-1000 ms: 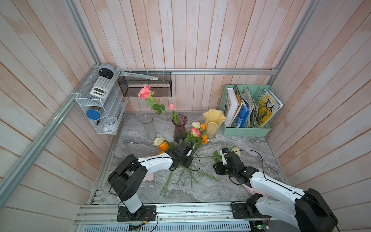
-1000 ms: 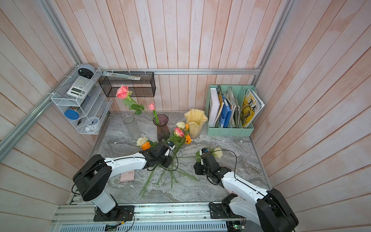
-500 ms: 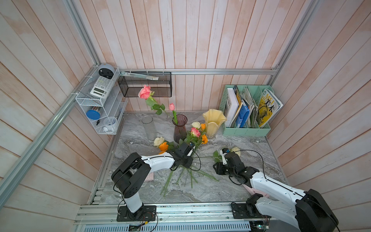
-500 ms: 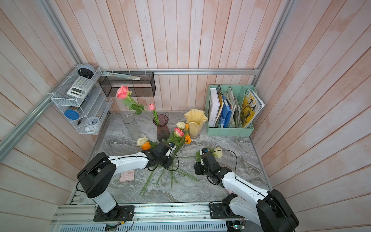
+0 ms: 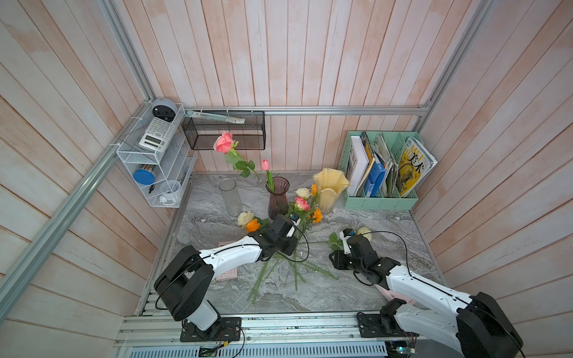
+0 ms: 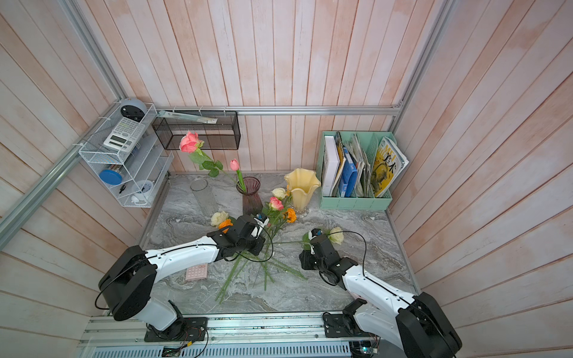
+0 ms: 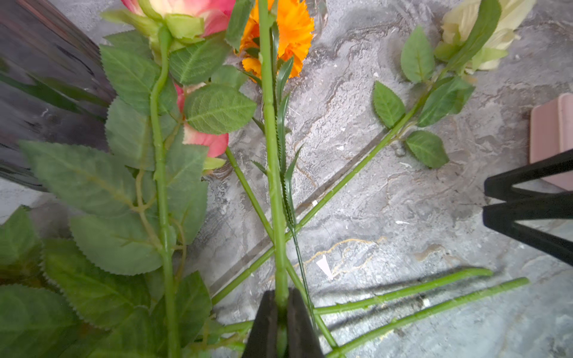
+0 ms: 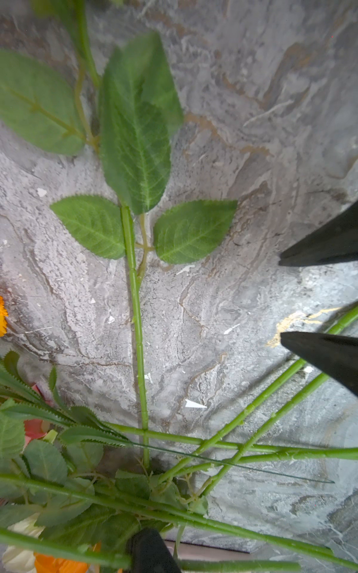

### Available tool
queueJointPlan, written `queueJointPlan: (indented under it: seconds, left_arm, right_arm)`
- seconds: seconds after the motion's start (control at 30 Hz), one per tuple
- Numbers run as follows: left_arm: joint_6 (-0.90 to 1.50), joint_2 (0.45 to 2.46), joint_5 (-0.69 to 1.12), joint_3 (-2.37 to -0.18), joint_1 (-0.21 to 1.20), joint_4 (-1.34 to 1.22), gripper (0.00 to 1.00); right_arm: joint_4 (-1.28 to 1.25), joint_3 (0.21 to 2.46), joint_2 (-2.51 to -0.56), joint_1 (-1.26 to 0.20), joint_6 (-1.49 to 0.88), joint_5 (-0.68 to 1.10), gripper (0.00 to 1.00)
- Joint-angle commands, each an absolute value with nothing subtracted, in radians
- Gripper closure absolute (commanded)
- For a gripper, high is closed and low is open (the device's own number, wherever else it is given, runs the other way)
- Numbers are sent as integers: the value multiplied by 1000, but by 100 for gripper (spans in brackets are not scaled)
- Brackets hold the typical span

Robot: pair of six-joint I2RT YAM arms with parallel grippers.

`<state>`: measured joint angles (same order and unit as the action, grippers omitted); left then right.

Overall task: Arrange the flowers in different vases according to their colors
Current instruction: Pick up the flower at the center of the board.

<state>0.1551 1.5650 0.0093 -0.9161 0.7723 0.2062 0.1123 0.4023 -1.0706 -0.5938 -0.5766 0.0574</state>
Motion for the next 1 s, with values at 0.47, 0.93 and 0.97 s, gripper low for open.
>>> queueJointPlan:
  seconds: [0.47, 0.93, 0.97]
  left_arm:
    - [153, 1184, -150, -883, 819, 305, 100]
    - [97, 1098, -196, -963, 824, 235, 100]
    - [94, 1095, -213, -963, 824, 213, 100]
  right_arm:
    - [107, 384, -1077, -589, -592, 49, 59]
    - [95, 385, -1094, -589, -595, 54, 59]
    - [94, 385, -1096, -589, -596, 54, 59]
